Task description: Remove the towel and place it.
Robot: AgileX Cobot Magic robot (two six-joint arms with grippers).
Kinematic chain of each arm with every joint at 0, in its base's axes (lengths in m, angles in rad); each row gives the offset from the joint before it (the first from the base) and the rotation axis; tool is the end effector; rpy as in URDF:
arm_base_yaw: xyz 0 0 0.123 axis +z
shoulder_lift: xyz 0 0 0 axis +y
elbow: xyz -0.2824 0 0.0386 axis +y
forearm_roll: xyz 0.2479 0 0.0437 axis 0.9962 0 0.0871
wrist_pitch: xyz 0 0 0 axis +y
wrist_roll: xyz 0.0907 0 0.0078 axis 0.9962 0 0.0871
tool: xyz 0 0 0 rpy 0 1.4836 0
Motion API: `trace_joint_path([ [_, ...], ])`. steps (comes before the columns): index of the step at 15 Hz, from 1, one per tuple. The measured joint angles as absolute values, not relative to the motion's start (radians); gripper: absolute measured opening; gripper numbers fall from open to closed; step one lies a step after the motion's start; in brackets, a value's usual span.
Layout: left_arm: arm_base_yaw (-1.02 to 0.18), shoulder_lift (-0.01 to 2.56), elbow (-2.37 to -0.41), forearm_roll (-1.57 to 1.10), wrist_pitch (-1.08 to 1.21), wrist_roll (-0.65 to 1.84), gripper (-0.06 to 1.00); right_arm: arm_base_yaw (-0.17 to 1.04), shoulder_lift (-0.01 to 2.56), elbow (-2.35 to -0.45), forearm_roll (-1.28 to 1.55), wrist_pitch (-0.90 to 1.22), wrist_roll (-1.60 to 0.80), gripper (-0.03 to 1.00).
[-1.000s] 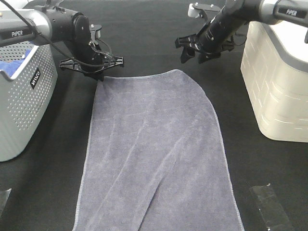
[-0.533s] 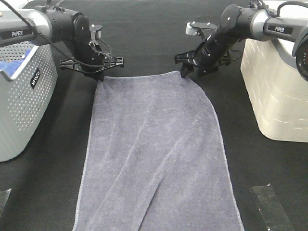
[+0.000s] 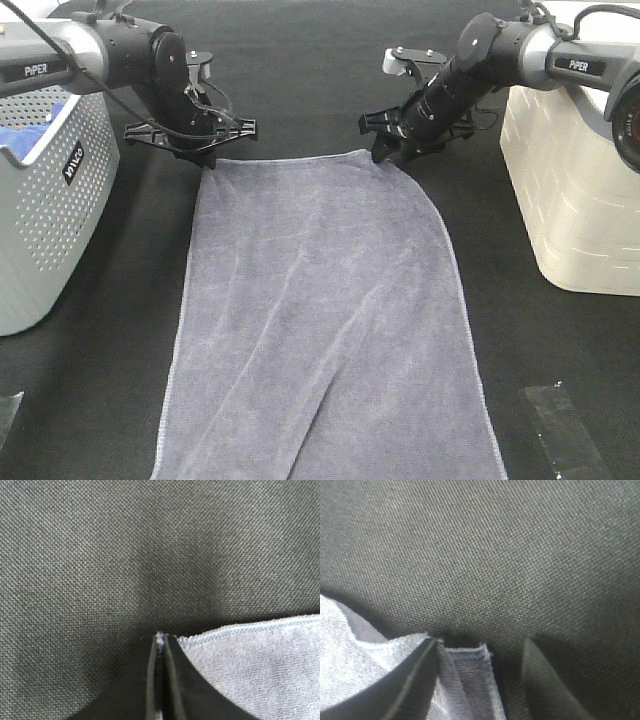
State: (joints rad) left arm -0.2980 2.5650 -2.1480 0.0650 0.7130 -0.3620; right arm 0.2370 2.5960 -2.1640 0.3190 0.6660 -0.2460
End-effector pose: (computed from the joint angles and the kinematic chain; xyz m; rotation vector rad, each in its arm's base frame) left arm 0.5249 -0.1572 0.1056 -0.0345 2.6198 -0.1603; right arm 0.5344 0.1473 0.0979 -0.3678 2.5383 0.3432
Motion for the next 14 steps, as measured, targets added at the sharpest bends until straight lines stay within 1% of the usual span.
trace_joint_path([
  [3, -0.298, 2.565, -2.148, 0.065, 0.713, -0.361, 0.01, 0.237, 2.610, -2.168, 0.321, 0.675, -0.250, 0.47],
  [4, -0.298, 2.565, -2.148, 0.065, 0.713, -0.361, 0.01, 0.236, 2.612, -2.171, 0.317, 0.678, -0.251, 0.43],
  [5, -0.298, 2.565, -2.148, 0.065, 0.713, -0.361, 0.01, 0.234, 2.615, -2.173, 0.308, 0.678, -0.251, 0.33],
  [6, -0.298, 2.565, -2.148, 0.065, 0.713, -0.361, 0.01, 0.232, 2.615, -2.173, 0.308, 0.678, -0.250, 0.19],
  [7, -0.298, 2.565, -2.148, 0.065, 0.713, -0.361, 0.01, 0.231, 2.615, -2.173, 0.310, 0.682, -0.249, 0.09],
  [8, -0.298, 2.565, -2.148, 0.065, 0.713, -0.361, 0.01, 0.231, 2.615, -2.173, 0.312, 0.685, -0.249, 0.01],
  [9, -0.298, 2.565, -2.148, 0.065, 0.713, -0.359, 0.01, 0.231, 2.608, -2.173, 0.312, 0.691, -0.249, 0.00],
  [14, -0.298, 2.565, -2.155, 0.064, 0.714, -0.353, 0.01, 0.231, 2.551, -2.173, 0.244, 0.729, -0.227, 0.00],
])
